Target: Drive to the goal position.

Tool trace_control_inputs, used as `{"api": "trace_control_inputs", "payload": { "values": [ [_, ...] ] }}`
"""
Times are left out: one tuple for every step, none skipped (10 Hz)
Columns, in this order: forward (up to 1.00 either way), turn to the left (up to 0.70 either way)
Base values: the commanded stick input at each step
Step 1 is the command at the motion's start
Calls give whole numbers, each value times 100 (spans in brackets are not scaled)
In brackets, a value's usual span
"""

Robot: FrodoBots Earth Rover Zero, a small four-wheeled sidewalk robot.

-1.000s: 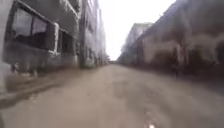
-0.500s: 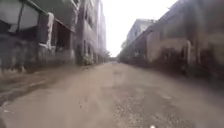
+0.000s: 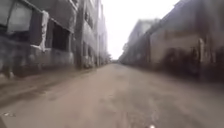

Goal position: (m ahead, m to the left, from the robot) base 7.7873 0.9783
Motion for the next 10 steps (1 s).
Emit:
{"api": "trace_control_inputs", "payload": {
  "values": [
    [100, 0],
    [100, 0],
    [100, 0],
    [100, -16],
    [100, -1],
    [100, 0],
    [100, 0],
    [100, 0],
    [100, 0],
    [100, 0]
  ]
}}
